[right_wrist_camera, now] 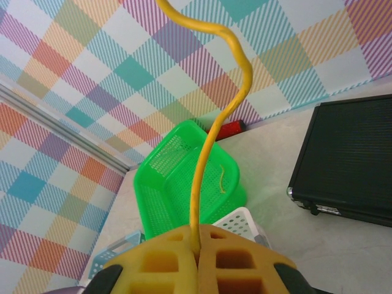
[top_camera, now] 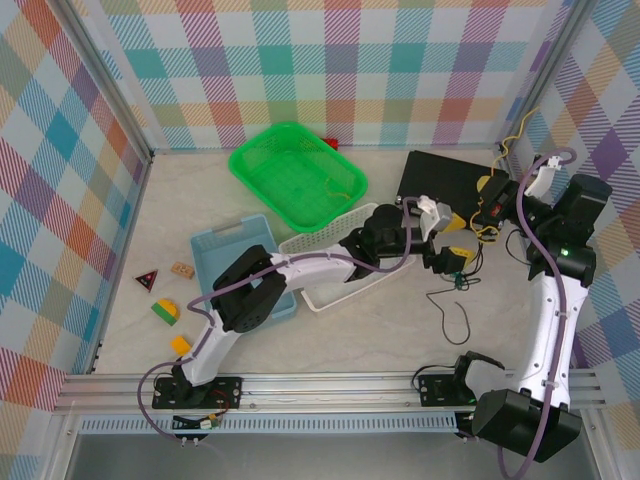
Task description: Untangle the cables
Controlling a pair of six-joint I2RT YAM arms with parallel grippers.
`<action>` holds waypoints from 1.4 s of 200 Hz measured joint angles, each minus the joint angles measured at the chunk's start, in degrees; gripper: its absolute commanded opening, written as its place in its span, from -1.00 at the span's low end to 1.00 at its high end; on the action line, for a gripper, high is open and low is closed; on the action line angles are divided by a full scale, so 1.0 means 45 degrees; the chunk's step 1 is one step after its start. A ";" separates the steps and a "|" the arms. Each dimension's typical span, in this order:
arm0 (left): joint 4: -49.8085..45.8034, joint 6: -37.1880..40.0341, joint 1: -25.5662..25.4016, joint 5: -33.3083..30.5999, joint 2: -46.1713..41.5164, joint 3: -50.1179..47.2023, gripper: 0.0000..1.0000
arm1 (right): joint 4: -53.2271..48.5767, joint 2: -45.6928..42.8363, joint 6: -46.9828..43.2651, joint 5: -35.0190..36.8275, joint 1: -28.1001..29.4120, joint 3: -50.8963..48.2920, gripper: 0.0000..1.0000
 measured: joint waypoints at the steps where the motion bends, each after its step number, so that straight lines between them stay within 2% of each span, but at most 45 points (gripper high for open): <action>1: -0.0005 -0.0015 -0.0005 0.0000 0.0044 0.0029 0.77 | 0.0000 0.0000 0.0000 -0.0005 0.0000 0.0000 -1.00; 39: -0.0102 -0.0010 -0.0073 0.0491 0.0918 0.1341 0.76 | 0.0049 -0.0058 0.0223 -0.0287 -0.0005 -0.0049 -1.00; 63: -0.0141 -0.0010 -0.0073 0.0952 0.1302 0.2273 0.62 | 0.0087 -0.0049 0.0272 -0.0350 0.0000 -0.0092 -1.00; 76: -0.0126 -0.0112 -0.0073 0.1069 0.1433 0.2671 0.27 | 0.0131 -0.0044 0.0277 -0.0374 0.0000 -0.0112 -1.00; 91: -0.0107 -0.0112 -0.0073 0.1146 0.1535 0.2973 -0.34 | 0.0199 0.0000 0.0321 -0.0364 0.0000 -0.0117 -1.00; 95: -0.0107 -0.0170 -0.0073 0.1132 0.1564 0.3036 -0.57 | 0.0253 0.0034 0.0359 -0.0359 0.0000 -0.0117 -1.00; 96: -0.0112 -0.0165 -0.0073 0.1137 0.1564 0.3050 -0.57 | 0.0267 0.0039 0.0369 -0.0355 0.0000 -0.0117 -1.00; 103: -0.0112 -0.0155 -0.0073 0.1127 0.1603 0.3118 -0.99 | 0.0379 0.0107 0.0461 -0.0311 0.0000 -0.0117 -1.00; 104: -0.0112 -0.0141 -0.0073 0.1127 0.1613 0.3128 -1.00 | 0.0403 0.0121 0.0481 -0.0311 0.0000 -0.0117 -1.00; 146: -0.0136 -0.0155 -0.0029 0.0709 0.2040 0.3167 -1.00 | 0.0777 0.1132 0.0874 0.0714 0.0000 0.0291 -1.00; 216: -0.0855 0.0500 0.0117 0.0185 0.2608 0.3152 -1.00 | 0.2006 0.3473 0.2093 0.3954 0.0000 0.3628 -1.00; 280: -0.1588 0.1069 0.0330 -0.0384 0.3162 0.3152 -1.00 | 0.2803 0.4109 0.3143 0.4629 0.0000 0.5527 -1.00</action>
